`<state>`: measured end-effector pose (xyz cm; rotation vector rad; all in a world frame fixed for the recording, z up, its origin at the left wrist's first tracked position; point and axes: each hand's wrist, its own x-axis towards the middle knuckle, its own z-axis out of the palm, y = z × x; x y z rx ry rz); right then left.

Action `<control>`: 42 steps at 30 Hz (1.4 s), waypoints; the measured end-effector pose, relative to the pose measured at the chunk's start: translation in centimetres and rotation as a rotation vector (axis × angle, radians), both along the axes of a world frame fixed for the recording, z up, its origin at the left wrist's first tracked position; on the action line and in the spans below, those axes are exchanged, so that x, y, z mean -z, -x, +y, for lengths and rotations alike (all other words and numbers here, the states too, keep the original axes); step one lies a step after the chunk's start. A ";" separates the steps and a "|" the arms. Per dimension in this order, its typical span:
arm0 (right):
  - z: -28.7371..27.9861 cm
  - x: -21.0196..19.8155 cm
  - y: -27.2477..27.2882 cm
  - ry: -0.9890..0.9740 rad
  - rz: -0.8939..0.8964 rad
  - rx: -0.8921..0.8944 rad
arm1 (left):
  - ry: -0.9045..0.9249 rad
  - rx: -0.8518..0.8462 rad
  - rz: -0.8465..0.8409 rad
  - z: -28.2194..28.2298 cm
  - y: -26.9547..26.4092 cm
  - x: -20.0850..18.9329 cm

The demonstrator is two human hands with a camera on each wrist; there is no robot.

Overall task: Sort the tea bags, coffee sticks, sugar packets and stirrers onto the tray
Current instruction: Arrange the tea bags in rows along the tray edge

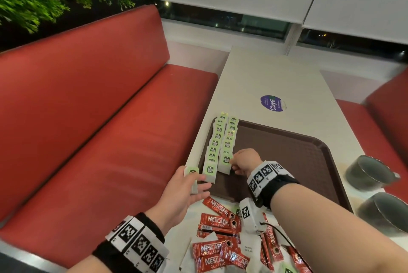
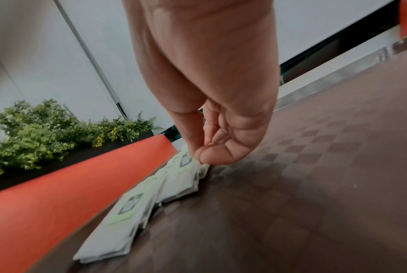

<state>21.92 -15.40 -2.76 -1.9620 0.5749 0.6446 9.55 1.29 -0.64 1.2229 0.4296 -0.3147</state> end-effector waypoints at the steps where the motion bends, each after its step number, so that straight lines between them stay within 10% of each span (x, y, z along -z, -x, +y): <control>1: 0.0 0.1 0.0 0.014 -0.008 -0.007 | 0.001 -0.011 0.001 0.1 0.0 0.0; 8: -0.2 0.5 0.7 0.230 -0.292 -0.123 | 0.018 -0.048 0.016 0.0 -0.2 0.2; 14: 1.3 -1.6 6.9 -0.246 -0.405 -0.338 | 0.038 0.003 -0.046 -0.8 -0.3 0.2; 20: 1.5 -1.5 9.2 -0.168 -0.476 -0.410 | 0.005 0.073 -0.094 -2.4 -0.4 0.1; 31: -1.5 0.1 7.0 -0.149 -0.300 -0.028 | -0.223 0.073 -0.122 -1.5 -0.2 0.7; 42: -0.2 0.5 2.9 0.112 -0.055 -0.128 | -0.280 0.029 -0.112 0.1 1.0 0.7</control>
